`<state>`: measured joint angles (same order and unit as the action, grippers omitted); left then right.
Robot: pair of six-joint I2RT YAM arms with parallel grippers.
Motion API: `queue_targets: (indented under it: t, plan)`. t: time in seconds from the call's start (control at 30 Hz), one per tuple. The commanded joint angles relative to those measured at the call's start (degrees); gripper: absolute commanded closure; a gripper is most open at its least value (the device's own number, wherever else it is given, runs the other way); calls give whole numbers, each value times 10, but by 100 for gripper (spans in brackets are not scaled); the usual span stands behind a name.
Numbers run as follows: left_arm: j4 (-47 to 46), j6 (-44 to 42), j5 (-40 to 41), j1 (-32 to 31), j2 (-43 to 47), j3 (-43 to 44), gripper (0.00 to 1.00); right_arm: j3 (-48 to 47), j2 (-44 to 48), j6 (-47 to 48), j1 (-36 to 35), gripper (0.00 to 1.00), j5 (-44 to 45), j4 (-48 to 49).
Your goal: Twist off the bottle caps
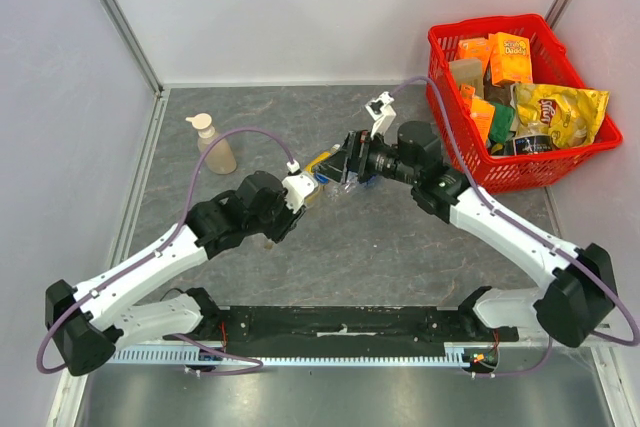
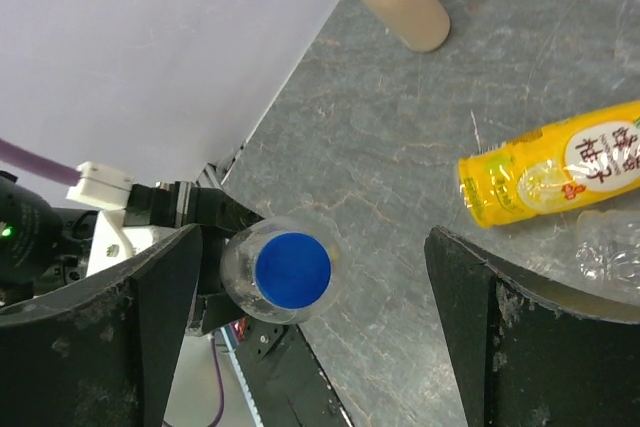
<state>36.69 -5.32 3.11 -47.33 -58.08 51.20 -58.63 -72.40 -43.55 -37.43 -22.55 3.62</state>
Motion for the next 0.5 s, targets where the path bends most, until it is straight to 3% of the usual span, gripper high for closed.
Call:
queue_targets:
  t: [0.0, 0.17, 0.47]
  plan:
    - [0, 0, 29, 2, -6, 9, 81, -1, -31, -31, 2, 2, -39, 32]
    - [0, 0, 39, 2, -6, 8, 80, 5, -57, -40, 3, 12, -63, 44]
    - [5, 2, 41, 1, -17, 10, 80, 37, -60, -80, 3, 45, -93, 104]
